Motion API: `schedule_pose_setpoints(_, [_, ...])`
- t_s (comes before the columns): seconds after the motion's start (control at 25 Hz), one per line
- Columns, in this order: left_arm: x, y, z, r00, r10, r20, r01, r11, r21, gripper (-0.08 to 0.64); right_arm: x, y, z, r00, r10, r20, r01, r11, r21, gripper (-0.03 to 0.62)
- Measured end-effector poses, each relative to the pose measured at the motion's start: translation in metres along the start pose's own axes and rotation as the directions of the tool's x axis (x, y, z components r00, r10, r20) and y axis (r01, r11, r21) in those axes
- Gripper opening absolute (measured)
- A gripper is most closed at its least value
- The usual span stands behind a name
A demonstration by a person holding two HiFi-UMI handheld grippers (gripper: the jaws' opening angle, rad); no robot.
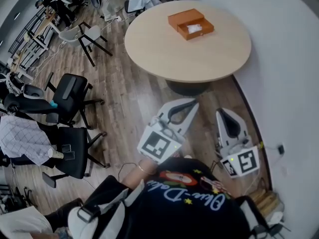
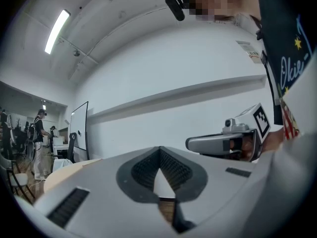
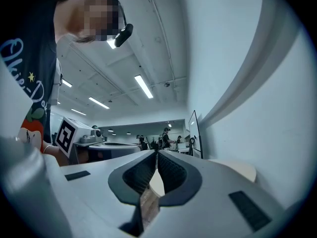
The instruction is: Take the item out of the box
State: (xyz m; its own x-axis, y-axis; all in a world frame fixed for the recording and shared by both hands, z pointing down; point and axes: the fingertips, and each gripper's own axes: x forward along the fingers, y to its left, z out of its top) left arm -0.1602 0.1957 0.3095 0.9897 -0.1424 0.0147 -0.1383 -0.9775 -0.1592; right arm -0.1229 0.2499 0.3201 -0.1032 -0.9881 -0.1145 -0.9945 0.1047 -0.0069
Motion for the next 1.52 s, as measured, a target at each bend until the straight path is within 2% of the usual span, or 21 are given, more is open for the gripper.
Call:
schedule_pose_setpoints(0.24, [0.009,-0.010,-0.005,1.000,-0.001,-0.017,0.000,1.000,-0.014,-0.015,-0.008,-0.012,-0.004,1.000,0.000,0.012,0.000,1.000,0.024,-0.003])
schedule_pose_setpoints(0.52, [0.017,-0.006,-0.006,1.000,0.005,-0.023,-0.005,1.000,0.013,-0.015,-0.007,-0.024,-0.004,1.000,-0.001,0.007,0.000,1.000,0.028,-0.003])
schedule_pose_setpoints(0.68, [0.037,0.009,-0.017,1.000,0.009,-0.023,-0.009,1.000,-0.008,-0.015,0.005,-0.042,-0.006,1.000,-0.004,0.002,0.004,1.000,0.020,-0.003])
schedule_pose_setpoints(0.88, [0.072,0.028,-0.014,0.999,-0.021,0.043,0.021,1.000,0.002,-0.015,0.024,-0.070,-0.007,1.000,-0.024,-0.001,0.024,1.000,-0.007,-0.003])
schedule_pose_setpoints(1.28, [0.128,0.070,-0.017,0.998,-0.060,0.027,0.060,0.998,-0.013,-0.015,0.068,-0.127,-0.001,0.999,-0.046,-0.003,0.046,0.999,0.003,-0.003])
schedule_pose_setpoints(1.52, [0.152,0.105,-0.017,0.998,-0.053,0.037,0.053,0.999,-0.006,-0.015,0.104,-0.150,-0.003,0.999,-0.034,-0.027,0.034,0.999,-0.008,-0.003])
